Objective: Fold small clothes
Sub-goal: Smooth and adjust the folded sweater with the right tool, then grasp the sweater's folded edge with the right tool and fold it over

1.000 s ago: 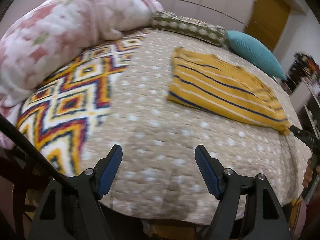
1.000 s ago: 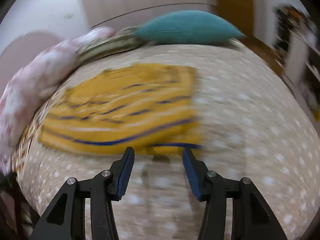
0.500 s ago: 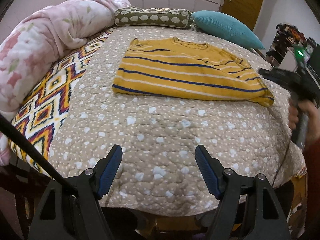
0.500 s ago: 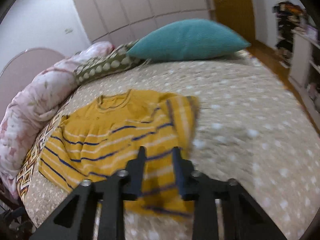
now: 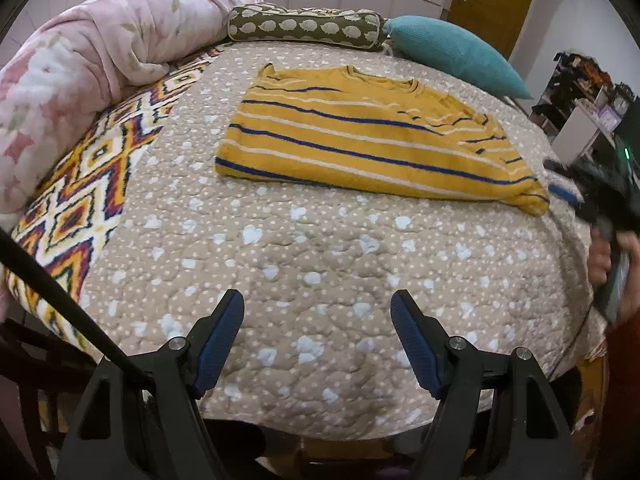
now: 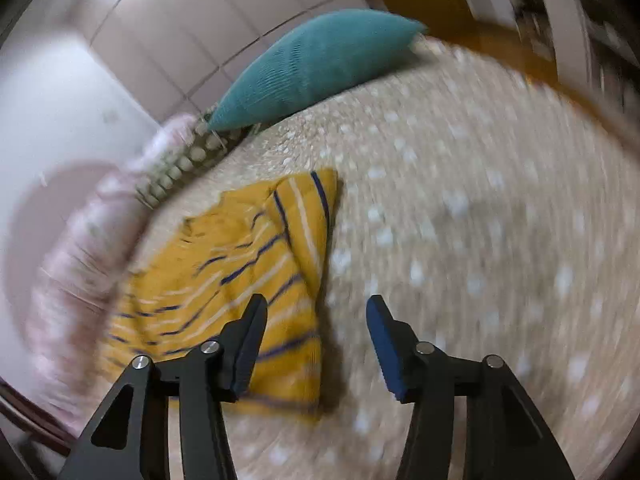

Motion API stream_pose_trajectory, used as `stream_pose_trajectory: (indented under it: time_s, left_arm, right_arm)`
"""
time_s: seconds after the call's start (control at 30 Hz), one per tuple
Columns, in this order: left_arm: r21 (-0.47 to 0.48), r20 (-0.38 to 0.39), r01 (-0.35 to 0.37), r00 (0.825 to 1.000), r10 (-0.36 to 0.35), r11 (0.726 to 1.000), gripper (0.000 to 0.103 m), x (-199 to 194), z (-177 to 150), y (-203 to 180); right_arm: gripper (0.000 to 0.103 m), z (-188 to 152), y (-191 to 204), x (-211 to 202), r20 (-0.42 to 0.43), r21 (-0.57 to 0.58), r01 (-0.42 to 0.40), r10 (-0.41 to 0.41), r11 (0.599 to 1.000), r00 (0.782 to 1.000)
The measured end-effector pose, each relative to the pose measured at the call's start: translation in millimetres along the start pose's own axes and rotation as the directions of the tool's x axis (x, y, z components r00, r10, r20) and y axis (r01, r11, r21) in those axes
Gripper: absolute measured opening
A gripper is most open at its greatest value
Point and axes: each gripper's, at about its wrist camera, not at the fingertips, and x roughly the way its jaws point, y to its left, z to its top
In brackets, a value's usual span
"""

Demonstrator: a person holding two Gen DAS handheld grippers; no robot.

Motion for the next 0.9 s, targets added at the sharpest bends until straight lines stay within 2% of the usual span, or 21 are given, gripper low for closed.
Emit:
stream_pose_trajectory:
  time_s: [0.17, 0.3, 0.4, 0.5, 0.7, 0.77, 0.8, 0.9]
  left_arm:
    - [0.009, 0.013, 0.009, 1.000, -0.009, 1.000, 0.075, -1.7, 1.8, 1.1]
    - [-0.010, 0.021, 0.024, 0.999, -0.024, 1.000, 0.074, -3.3, 2.3, 6.6]
    - [-0.016, 0.025, 0.029, 0.999, -0.029, 0.999, 0.075, -4.5, 1.8, 9.2]
    - [-0.028, 0.032, 0.032, 0.999, -0.031, 0.999, 0.075, -6.2, 1.3, 12.8]
    - [-0.050, 0.048, 0.034, 0.998, -0.032, 0.998, 0.075, -11.4, 0.3, 24.1]
    - [-0.065, 0.054, 0.035, 0.998, -0.031, 0.997, 0.075, -11.8, 0.4, 30.0]
    - [-0.074, 0.056, 0.037, 0.998, -0.033, 0.997, 0.075, -11.9, 0.5, 33.5]
    - [-0.102, 0.063, 0.050, 0.997, -0.044, 0.993, 0.075, -11.7, -0.4, 46.3]
  right_arm:
    - [0.058, -49.5, -13.1, -19.3, 0.004, 0.167, -0.146, 0.147, 0.975, 0.989]
    - [0.058, -85.5, -2.7, -16.3, -0.007, 0.209, -0.177, 0.182, 0.962, 0.983]
    - [0.059, -89.5, 8.2, -7.1, -0.011, 0.197, -0.177, 0.183, 0.964, 0.983]
    - [0.060, -75.3, 15.4, 7.8, -0.001, 0.212, -0.193, 0.198, 0.958, 0.980]
    - [0.060, -38.9, 26.9, 45.0, 0.038, 0.251, -0.122, 0.116, 0.960, 0.993]
    - [0.048, -32.8, 32.8, 49.2, 0.033, 0.263, -0.067, 0.061, 0.962, 0.998]
    - [0.033, -29.8, 37.1, 51.1, 0.024, 0.251, -0.033, 0.028, 0.968, 0.999]
    - [0.024, -18.7, 64.2, 51.8, 0.017, 0.129, 0.067, -0.070, 0.989, 0.997]
